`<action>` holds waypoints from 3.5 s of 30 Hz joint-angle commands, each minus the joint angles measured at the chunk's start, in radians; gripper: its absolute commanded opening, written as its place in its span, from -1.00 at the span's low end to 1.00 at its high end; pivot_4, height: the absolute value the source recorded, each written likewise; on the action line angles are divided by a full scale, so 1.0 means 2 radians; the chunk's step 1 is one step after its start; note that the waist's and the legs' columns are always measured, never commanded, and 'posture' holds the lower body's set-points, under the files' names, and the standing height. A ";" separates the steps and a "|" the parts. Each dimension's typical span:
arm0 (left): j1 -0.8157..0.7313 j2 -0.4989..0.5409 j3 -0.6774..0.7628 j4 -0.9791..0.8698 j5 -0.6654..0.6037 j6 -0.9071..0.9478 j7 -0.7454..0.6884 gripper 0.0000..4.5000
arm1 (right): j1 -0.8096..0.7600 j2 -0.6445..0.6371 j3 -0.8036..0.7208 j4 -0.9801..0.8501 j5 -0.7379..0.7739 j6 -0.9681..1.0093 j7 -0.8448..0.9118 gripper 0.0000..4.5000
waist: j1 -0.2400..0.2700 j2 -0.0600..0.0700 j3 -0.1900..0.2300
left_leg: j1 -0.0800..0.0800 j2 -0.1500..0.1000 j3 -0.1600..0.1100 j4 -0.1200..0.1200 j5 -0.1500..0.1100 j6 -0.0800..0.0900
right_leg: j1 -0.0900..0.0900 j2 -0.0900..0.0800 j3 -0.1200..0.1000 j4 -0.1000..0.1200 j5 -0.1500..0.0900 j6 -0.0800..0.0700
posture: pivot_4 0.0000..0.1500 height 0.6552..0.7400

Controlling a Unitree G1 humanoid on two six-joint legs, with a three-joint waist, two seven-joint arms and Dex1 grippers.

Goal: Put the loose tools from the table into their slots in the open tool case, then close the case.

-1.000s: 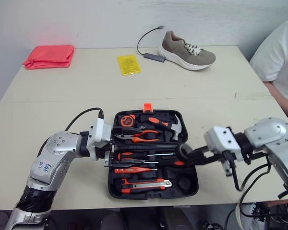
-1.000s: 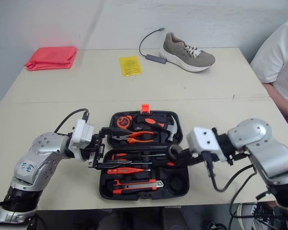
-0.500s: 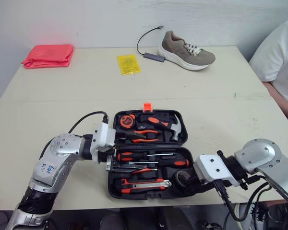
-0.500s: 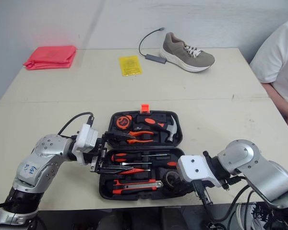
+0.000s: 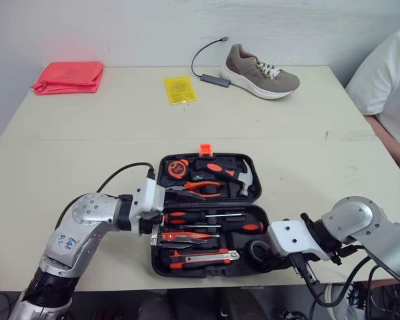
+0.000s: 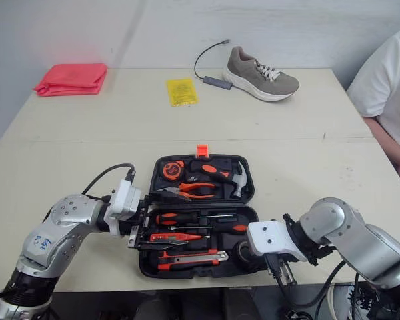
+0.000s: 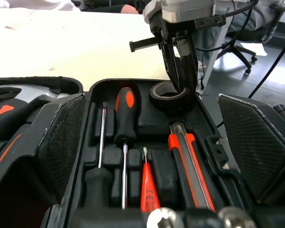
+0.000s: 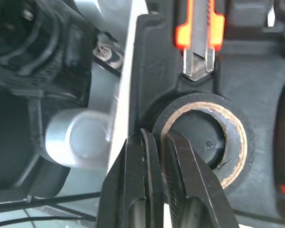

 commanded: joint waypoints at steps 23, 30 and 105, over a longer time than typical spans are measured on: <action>0.010 0.001 0.017 -0.001 -0.008 -0.011 0.015 1.00 | 0.017 -0.035 -0.138 -0.001 0.150 0.039 0.066 0.40 | 0.010 -0.003 -0.001 | -0.001 0.000 -0.001 0.000 0.000 0.001 | 0.000 0.000 -0.001 0.000 0.000 0.000 | 1.00 1.00; 0.010 -0.001 0.019 0.005 -0.003 -0.017 0.012 1.00 | 0.084 0.048 -0.217 0.006 0.210 -0.002 0.021 0.17 | 0.011 -0.003 -0.002 | -0.001 0.000 -0.002 0.000 0.000 0.001 | 0.000 0.000 -0.001 -0.001 0.000 0.000 | 1.00 1.00; -0.019 0.001 -0.022 0.167 0.162 0.028 0.098 -0.98 | 0.064 0.196 -0.164 0.249 0.008 -0.166 -0.163 -1.00 | 0.013 0.000 -0.002 | 0.003 -0.001 0.001 -0.004 -0.001 0.001 | 0.004 0.000 -0.001 -0.006 0.001 0.001 | 1.00 1.00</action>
